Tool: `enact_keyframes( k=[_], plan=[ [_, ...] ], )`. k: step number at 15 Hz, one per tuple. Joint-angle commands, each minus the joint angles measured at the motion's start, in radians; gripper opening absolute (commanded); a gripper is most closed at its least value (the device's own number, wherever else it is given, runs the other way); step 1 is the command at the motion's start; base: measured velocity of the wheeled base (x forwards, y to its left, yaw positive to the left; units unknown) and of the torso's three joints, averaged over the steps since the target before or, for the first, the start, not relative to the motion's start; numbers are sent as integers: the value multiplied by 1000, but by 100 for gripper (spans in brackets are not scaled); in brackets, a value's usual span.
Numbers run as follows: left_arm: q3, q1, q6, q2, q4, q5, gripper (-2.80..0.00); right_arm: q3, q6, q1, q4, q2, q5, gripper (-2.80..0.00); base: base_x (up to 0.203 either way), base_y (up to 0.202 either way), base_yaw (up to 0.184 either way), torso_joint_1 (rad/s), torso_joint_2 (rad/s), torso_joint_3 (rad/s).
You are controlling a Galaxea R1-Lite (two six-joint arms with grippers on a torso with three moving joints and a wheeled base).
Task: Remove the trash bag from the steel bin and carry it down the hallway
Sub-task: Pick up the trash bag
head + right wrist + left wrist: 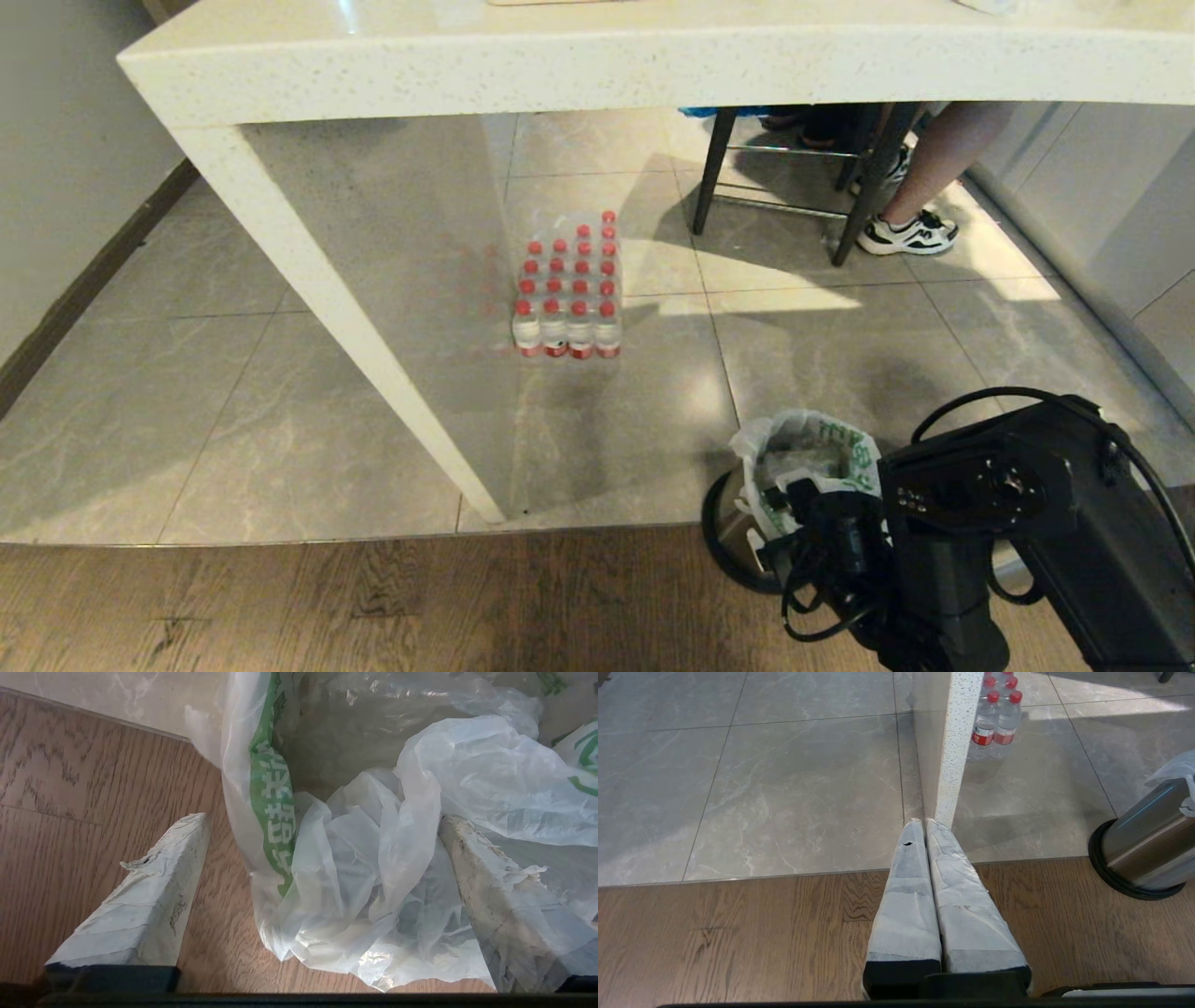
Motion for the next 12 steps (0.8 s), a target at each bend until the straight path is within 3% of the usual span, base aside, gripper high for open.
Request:
enact_keyframes(
  k=[1, 5, 6, 12],
  plan=[
    [0, 0, 0, 0, 0, 1, -280, -4, 0, 0, -8, -1, 0, 0, 0, 0, 0, 0, 0, 0],
    [0, 0, 0, 0, 0, 0, -280, -7, -1, 1, -8, 5, -2, 0, 0, 0, 0, 0, 0, 0],
    [0, 0, 0, 0, 0, 0, -280, -7, -3, 2, -8, 6, -2, -280, 0, 0, 0, 0, 0, 0],
    [0, 0, 0, 0, 0, 0, -280, -7, -3, 0, -8, 5, 21, -280, 0, 0, 0, 0, 0, 0]
  ],
)
